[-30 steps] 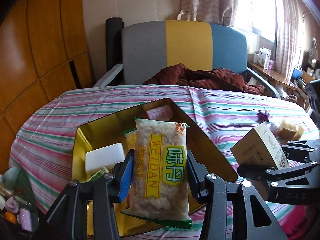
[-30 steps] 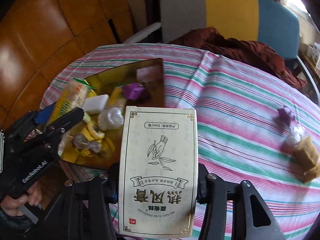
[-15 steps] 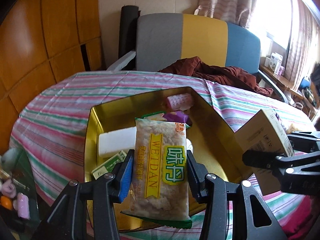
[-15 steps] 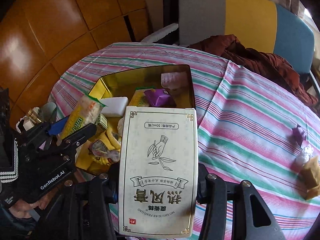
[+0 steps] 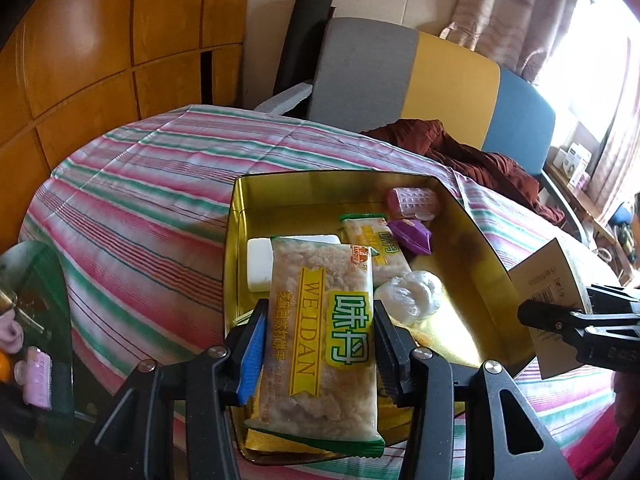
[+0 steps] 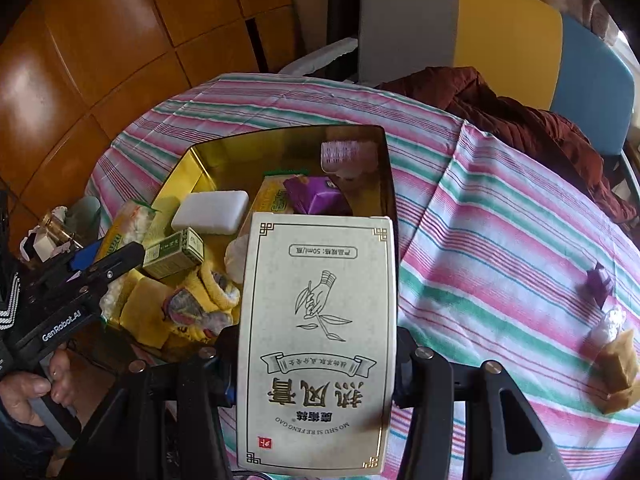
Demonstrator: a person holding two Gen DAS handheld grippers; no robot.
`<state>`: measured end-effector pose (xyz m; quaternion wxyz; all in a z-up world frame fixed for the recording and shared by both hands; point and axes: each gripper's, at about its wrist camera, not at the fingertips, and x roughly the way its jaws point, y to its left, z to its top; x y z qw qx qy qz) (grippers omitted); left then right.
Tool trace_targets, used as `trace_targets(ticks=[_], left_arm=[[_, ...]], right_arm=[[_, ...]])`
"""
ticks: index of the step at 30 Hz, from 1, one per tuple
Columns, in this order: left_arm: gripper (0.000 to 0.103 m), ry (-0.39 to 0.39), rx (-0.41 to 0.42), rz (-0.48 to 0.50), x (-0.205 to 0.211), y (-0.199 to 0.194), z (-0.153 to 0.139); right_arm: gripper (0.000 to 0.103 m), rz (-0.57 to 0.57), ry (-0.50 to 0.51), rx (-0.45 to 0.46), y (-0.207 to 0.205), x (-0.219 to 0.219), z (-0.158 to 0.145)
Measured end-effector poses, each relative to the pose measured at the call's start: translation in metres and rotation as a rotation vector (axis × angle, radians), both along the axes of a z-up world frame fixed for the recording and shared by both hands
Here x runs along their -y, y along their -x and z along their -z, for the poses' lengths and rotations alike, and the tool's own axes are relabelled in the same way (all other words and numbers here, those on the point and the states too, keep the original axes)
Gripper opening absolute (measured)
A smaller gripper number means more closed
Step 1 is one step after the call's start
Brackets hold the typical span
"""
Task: Organize objects
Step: 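Carry the packet and white box over the gold tray and open both grippers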
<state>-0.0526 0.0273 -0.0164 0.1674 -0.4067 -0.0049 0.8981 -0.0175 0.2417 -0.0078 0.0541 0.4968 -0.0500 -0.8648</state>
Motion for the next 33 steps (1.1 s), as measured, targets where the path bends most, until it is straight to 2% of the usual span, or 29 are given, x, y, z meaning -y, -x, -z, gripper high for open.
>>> trace_targets(ticks=[11, 17, 21, 22, 23, 25, 29, 33], left_arm=[[0.049, -0.060, 0.049, -0.017, 0.010, 0.017, 0.003], [0.049, -0.068, 0.053, -0.003, 0.000, 0.030, 0.003], [0.049, -0.063, 0.050, -0.001, -0.010, 0.042, 0.003], [0.049, -0.064, 0.050, -0.004, -0.011, 0.045, 0.003], [0.053, -0.064, 0.050, -0.005, -0.013, 0.048, 0.004], [0.060, -0.063, 0.053, -0.014, -0.014, 0.052, 0.006], [0.063, -0.062, 0.060, -0.010, -0.014, 0.052, 0.009], [0.063, -0.062, 0.086, -0.005, -0.014, 0.047, 0.016]], right_arm=[[0.052, -0.021, 0.000, 0.002, 0.033, 0.014, 0.000], [0.052, 0.005, 0.069, 0.009, 0.064, 0.014, -0.003], [0.053, 0.014, 0.134, -0.006, 0.099, 0.018, -0.009], [0.058, 0.011, 0.139, -0.004, 0.108, 0.020, -0.008], [0.069, 0.008, 0.146, -0.005, 0.113, 0.021, -0.007], [0.084, 0.015, 0.141, -0.012, 0.116, 0.022, -0.007], [0.084, 0.014, 0.114, 0.001, 0.107, 0.021, 0.002], [0.084, 0.002, 0.044, 0.004, 0.089, 0.026, 0.013]])
